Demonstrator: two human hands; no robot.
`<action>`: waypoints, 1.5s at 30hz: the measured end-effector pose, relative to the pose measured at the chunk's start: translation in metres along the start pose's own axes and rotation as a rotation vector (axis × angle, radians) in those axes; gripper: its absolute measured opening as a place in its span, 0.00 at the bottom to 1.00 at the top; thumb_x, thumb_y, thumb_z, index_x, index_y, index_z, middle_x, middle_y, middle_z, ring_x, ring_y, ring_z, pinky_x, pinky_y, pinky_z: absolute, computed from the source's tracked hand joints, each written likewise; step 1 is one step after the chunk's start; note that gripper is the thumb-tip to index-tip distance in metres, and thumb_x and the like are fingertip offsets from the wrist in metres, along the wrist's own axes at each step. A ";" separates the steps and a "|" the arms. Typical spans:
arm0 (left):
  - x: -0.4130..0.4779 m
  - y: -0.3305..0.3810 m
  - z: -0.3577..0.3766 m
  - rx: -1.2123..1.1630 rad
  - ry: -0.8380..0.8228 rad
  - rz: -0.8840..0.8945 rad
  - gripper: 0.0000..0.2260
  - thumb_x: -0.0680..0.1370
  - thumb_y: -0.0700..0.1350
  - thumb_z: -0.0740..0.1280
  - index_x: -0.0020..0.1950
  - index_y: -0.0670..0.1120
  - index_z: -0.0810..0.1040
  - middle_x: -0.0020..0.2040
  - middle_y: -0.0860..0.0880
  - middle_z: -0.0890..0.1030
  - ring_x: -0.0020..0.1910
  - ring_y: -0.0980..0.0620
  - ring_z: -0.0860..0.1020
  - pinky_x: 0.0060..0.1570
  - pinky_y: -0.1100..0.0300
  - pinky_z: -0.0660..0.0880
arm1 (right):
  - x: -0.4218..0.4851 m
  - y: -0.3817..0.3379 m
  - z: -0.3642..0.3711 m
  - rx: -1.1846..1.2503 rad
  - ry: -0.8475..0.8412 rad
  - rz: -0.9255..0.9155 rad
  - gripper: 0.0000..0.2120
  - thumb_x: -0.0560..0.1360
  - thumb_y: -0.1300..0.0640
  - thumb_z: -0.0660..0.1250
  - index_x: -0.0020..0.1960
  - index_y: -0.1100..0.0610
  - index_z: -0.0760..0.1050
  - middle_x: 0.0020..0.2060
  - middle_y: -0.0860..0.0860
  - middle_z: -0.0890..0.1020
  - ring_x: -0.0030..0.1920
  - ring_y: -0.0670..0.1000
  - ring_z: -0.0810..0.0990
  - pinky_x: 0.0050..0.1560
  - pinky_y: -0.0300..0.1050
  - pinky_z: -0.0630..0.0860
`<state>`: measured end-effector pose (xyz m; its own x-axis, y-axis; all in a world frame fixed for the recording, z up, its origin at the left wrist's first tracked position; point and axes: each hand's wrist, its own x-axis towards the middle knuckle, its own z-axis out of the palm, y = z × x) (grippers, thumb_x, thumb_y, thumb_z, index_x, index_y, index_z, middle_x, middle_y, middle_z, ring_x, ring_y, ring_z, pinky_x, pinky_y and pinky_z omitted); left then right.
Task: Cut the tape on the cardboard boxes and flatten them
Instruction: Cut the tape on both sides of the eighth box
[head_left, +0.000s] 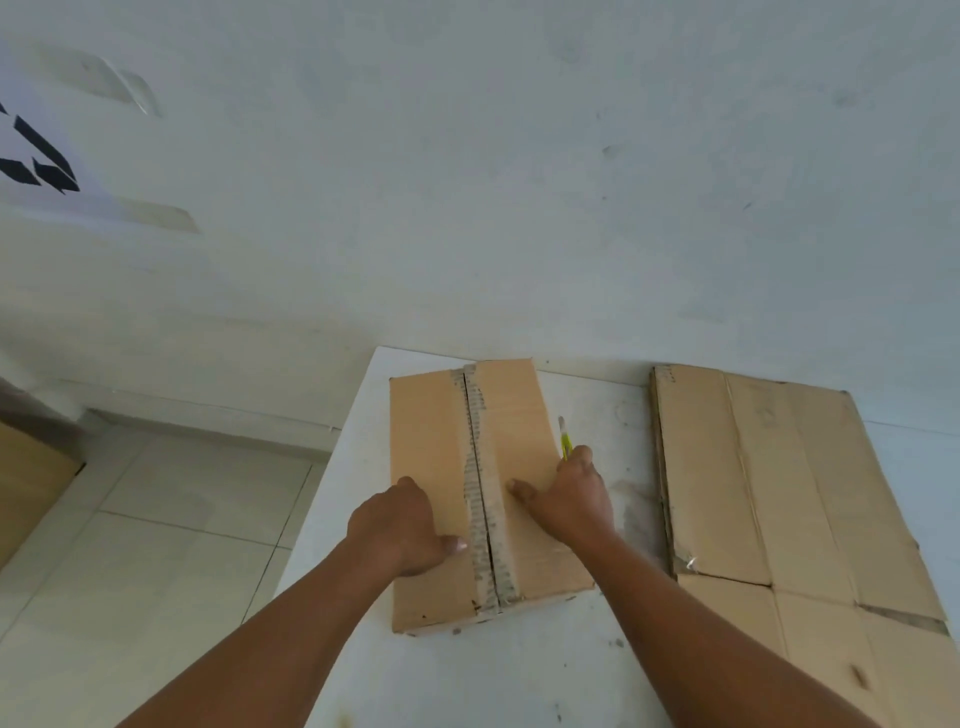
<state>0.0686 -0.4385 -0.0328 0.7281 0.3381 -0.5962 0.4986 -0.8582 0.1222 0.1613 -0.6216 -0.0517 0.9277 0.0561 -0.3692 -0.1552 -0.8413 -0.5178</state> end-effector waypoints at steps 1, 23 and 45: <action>0.000 -0.001 -0.001 0.016 0.007 0.011 0.38 0.70 0.71 0.70 0.67 0.45 0.68 0.56 0.51 0.78 0.53 0.50 0.79 0.46 0.57 0.74 | -0.006 0.002 0.003 0.004 -0.004 0.025 0.34 0.68 0.38 0.75 0.60 0.57 0.63 0.57 0.53 0.77 0.59 0.56 0.78 0.53 0.51 0.77; 0.029 0.016 -0.007 0.671 0.031 0.955 0.47 0.56 0.71 0.78 0.66 0.48 0.69 0.65 0.51 0.71 0.68 0.48 0.65 0.73 0.43 0.59 | -0.037 0.004 0.021 -0.292 0.261 0.079 0.26 0.73 0.37 0.68 0.58 0.55 0.64 0.55 0.52 0.72 0.58 0.55 0.72 0.58 0.50 0.73; 0.030 0.017 -0.009 0.551 0.058 0.926 0.42 0.55 0.68 0.80 0.61 0.52 0.69 0.62 0.54 0.72 0.62 0.53 0.68 0.66 0.51 0.64 | -0.142 0.016 0.023 -0.458 -0.251 -0.099 0.20 0.77 0.63 0.58 0.68 0.53 0.69 0.37 0.50 0.71 0.36 0.52 0.77 0.28 0.41 0.67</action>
<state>0.1030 -0.4396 -0.0412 0.7415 -0.5268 -0.4155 -0.5276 -0.8404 0.1238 0.0195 -0.6308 -0.0249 0.8117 0.2268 -0.5382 0.1452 -0.9709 -0.1903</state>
